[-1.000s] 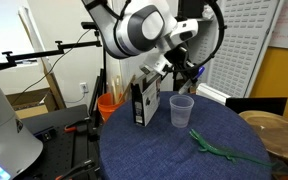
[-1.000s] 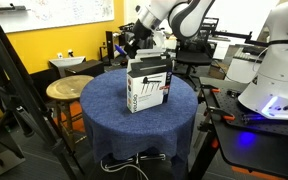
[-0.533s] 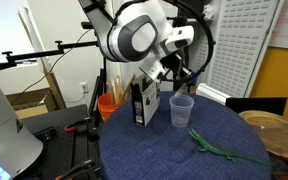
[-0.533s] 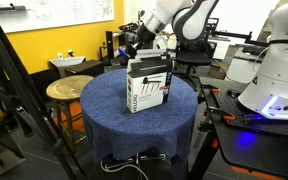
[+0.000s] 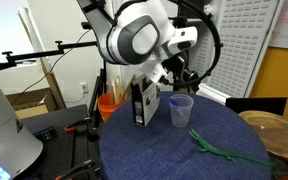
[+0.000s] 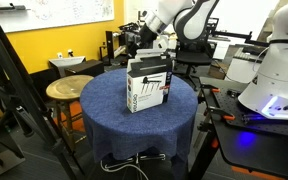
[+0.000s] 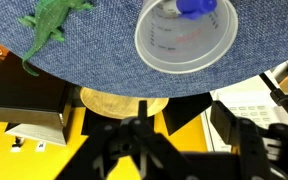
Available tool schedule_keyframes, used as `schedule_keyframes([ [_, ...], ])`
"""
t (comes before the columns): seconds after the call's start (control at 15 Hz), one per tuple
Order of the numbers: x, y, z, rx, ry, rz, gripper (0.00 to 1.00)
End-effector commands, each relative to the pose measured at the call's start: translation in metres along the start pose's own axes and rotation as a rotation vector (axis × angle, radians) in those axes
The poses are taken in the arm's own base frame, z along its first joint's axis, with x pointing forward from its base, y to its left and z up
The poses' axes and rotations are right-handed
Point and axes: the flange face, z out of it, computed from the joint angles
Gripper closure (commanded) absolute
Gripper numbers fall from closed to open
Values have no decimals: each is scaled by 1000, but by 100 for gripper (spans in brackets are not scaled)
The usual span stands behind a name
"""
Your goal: Place the blue marker inside the clear cup
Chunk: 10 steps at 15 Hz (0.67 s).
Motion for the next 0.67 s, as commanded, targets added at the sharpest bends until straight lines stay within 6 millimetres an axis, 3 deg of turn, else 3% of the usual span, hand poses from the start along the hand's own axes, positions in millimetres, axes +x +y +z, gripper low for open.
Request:
schedule_keyframes([
  [0.0,-1,0,-11,3,-11,-1,3],
  [0.2,-7,-9,-9,10,-72,-14,0],
  [0.27,-5,-6,2,15,-44,-17,0],
  [0.6,-6,-7,3,17,-51,-15,0],
])
